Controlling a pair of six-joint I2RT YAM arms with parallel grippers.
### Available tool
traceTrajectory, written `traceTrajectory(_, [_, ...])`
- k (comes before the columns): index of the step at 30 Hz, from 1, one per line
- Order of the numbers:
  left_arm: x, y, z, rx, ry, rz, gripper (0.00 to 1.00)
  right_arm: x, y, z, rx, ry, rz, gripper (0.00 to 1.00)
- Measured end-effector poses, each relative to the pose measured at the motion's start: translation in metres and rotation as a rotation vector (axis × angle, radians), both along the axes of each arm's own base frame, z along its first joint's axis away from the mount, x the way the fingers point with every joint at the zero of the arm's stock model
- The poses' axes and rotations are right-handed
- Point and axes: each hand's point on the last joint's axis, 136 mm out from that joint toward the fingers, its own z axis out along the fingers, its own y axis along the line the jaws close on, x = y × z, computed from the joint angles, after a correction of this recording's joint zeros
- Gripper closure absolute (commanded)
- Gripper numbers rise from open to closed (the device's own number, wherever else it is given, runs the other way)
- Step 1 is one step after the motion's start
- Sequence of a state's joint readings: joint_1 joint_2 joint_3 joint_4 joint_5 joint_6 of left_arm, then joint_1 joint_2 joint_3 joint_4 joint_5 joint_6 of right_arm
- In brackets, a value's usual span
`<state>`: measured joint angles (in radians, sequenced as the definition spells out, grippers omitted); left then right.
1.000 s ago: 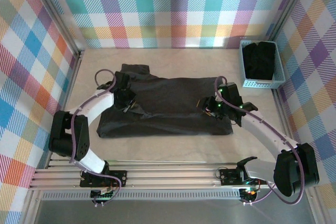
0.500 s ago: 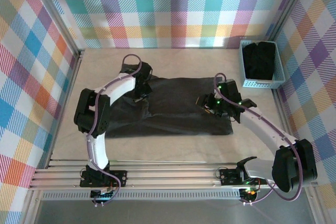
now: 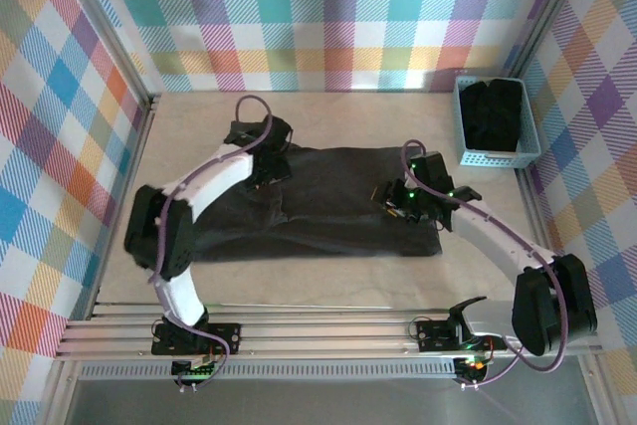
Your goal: Fold and stack the t-shirts
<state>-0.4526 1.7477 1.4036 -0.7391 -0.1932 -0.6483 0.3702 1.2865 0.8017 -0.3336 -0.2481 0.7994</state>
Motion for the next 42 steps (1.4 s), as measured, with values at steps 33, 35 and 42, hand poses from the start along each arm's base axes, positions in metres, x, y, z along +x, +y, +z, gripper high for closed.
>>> traceTrajectory(33, [-0.115,0.133,-0.104,-0.229,0.182,0.576,0.8,-0.027,-0.05,-0.104,-0.231,0.438,-0.13,0.74])
traceTrajectory(35, [-0.123,0.135,-0.105,-0.238,0.172,0.594,0.79,-0.04,-0.049,-0.104,-0.236,0.455,-0.125,0.73])
traceTrajectory(42, [-0.145,0.137,-0.105,-0.256,0.149,0.628,0.79,-0.069,-0.05,-0.106,-0.244,0.493,-0.129,0.73])
